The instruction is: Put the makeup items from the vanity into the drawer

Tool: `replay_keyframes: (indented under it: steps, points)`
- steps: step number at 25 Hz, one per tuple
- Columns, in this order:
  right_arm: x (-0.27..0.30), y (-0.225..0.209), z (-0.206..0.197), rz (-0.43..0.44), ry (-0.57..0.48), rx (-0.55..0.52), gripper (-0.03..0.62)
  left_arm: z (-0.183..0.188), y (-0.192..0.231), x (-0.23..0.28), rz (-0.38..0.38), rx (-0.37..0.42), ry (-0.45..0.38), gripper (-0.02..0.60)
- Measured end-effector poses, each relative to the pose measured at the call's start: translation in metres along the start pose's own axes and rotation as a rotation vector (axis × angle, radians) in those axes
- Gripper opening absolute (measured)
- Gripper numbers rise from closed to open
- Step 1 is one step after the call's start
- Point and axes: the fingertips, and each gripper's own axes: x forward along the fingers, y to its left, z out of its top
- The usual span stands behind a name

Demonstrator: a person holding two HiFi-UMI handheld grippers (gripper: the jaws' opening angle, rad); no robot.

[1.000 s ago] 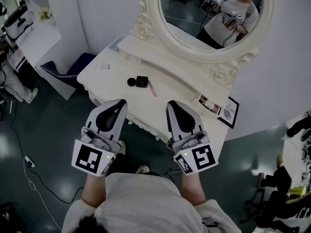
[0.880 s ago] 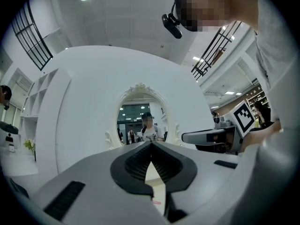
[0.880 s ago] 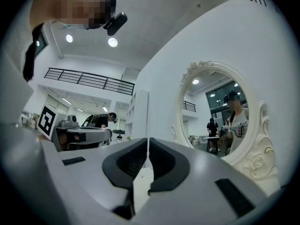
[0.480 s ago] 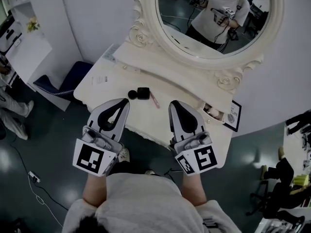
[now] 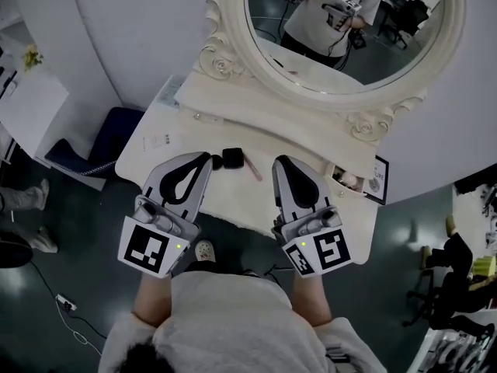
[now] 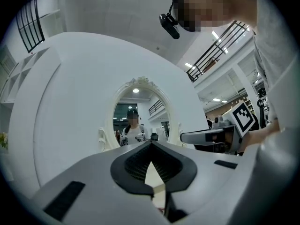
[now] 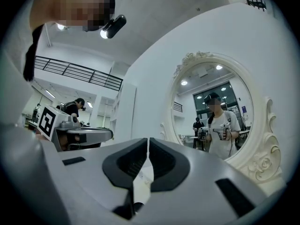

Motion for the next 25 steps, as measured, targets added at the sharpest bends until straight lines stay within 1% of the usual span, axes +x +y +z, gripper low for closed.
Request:
replay_keyframes:
  steps: [7, 14, 19, 25]
  points:
    - [0.022, 0.0, -0.006, -0.058, 0.012, 0.002, 0.028, -0.006, 0.026, 0.013, -0.058, -0.006, 0.005, 0.014]
    - [0.037, -0.001, -0.018, -0.123, 0.035, 0.002, 0.028, -0.019, 0.043, 0.022, -0.127, -0.007, 0.021, 0.014]
    - [0.041, -0.001, -0.031, -0.172, 0.067, -0.01, 0.028, -0.034, 0.048, 0.028, -0.183, -0.01, 0.051, 0.014]
    - [0.04, -0.005, -0.048, -0.206, 0.111, 0.004, 0.028, -0.057, 0.042, 0.042, -0.244, -0.051, 0.095, 0.014]
